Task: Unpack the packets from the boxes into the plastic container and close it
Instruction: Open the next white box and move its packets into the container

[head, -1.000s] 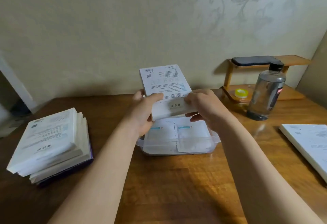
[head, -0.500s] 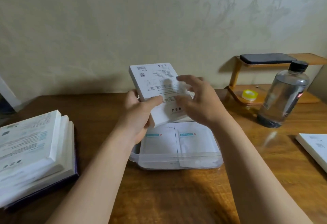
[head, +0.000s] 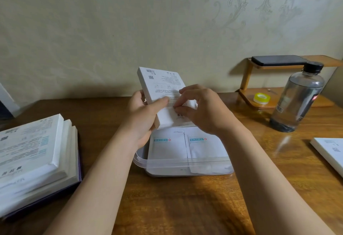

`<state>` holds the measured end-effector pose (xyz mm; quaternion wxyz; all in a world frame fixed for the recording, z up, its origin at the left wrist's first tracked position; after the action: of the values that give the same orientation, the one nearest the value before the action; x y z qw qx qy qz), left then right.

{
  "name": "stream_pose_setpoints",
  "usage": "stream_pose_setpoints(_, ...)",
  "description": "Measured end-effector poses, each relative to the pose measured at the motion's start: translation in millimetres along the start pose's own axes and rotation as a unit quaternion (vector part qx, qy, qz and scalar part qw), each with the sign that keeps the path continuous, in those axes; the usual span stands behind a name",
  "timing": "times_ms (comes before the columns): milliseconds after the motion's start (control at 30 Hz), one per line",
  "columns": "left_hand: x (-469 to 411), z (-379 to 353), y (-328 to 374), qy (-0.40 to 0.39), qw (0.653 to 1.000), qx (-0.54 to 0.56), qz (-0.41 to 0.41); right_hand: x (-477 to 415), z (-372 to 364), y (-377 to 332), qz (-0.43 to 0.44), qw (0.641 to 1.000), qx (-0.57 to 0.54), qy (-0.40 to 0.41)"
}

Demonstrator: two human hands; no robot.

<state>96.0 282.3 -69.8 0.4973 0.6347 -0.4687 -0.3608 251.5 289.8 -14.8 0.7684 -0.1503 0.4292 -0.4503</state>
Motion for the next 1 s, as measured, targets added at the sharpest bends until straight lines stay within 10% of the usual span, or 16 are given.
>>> stream_pose_setpoints(1000, 1, 5, 0, 0.016, 0.973, 0.218, 0.074, -4, 8, 11, -0.018, 0.994, -0.109, 0.017)
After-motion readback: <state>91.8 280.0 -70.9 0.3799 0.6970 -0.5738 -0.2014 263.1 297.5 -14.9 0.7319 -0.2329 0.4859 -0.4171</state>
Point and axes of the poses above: each hand's wrist, its own x-axis away from the middle knuckle, its own z-axis out of the back of the hand, y = z × x, the point moved 10 cm from there along -x, towards the middle knuckle, and after that the axes turned 7 degrees about y, right-handed, at the moved point
